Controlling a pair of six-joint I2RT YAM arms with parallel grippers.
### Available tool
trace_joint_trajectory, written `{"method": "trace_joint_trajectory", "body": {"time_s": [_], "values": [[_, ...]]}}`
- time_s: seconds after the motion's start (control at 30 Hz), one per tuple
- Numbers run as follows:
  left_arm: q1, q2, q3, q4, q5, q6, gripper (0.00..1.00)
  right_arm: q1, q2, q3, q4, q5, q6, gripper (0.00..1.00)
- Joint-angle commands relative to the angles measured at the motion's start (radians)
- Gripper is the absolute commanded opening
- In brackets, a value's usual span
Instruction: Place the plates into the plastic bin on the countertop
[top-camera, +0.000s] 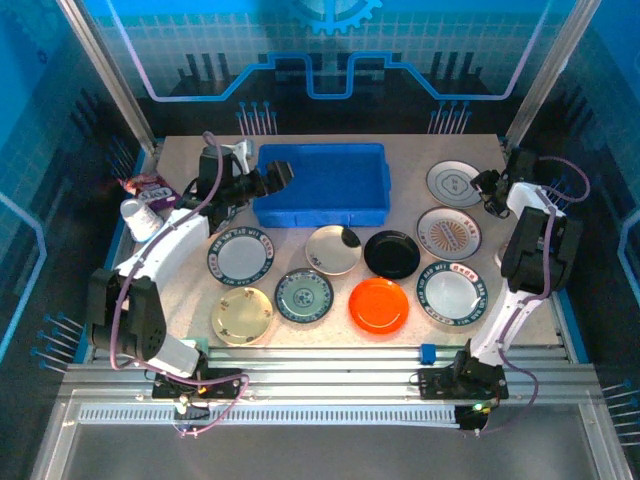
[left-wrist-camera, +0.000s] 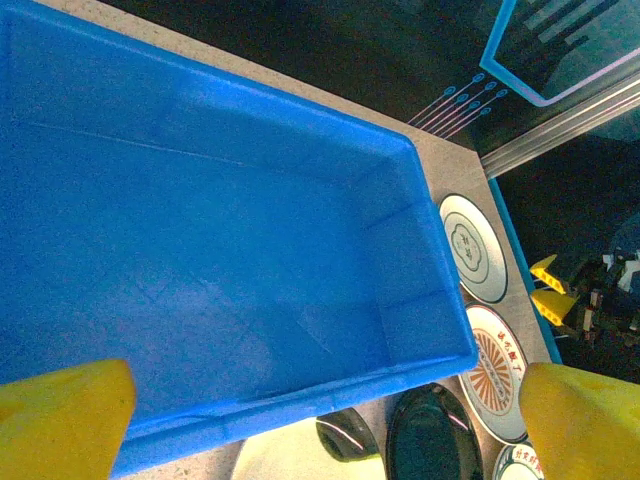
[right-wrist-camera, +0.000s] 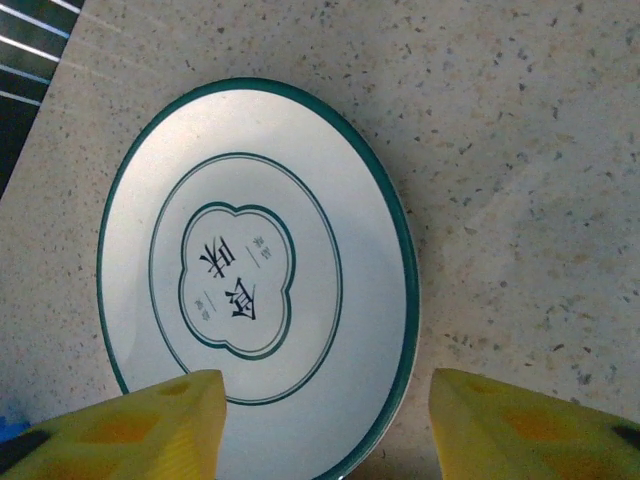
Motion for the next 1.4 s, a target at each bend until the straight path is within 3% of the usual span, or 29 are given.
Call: {"method": "trace_joint_trajectory", "body": {"time_s": [0.0, 0.37, 0.6, 0.87, 1.1, 1.37], "values": [[-0.005, 0.019, 0.041, 0.018, 0.036, -0.009, 0.99, -0.017, 0.049, 0.03, -0.044, 0.01, 0.002, 0.52], [-0.005, 0.046, 0.053, 0.026, 0.049, -0.019, 0.99, -0.019, 0.108, 0.044, -0.02, -0.029, 0.023, 0.49], [-0.005, 0.065, 0.052, 0.053, 0.064, -0.038, 0.98, -0.015, 0.141, 0.041, 0.041, -0.077, 0.07, 0.35], [-0.006, 0.073, 0.036, 0.068, 0.059, -0.05, 0.98, 0.003, 0.187, 0.059, 0.054, -0.086, 0.099, 0.31], [-0.006, 0.075, 0.049, 0.061, 0.061, -0.049, 0.98, -0.006, 0.162, 0.016, 0.116, -0.08, 0.13, 0.0], [-0.006, 0.068, 0.072, 0.033, 0.046, -0.027, 0.97, -0.03, 0.074, -0.007, 0.201, -0.106, 0.161, 0.0]]}}
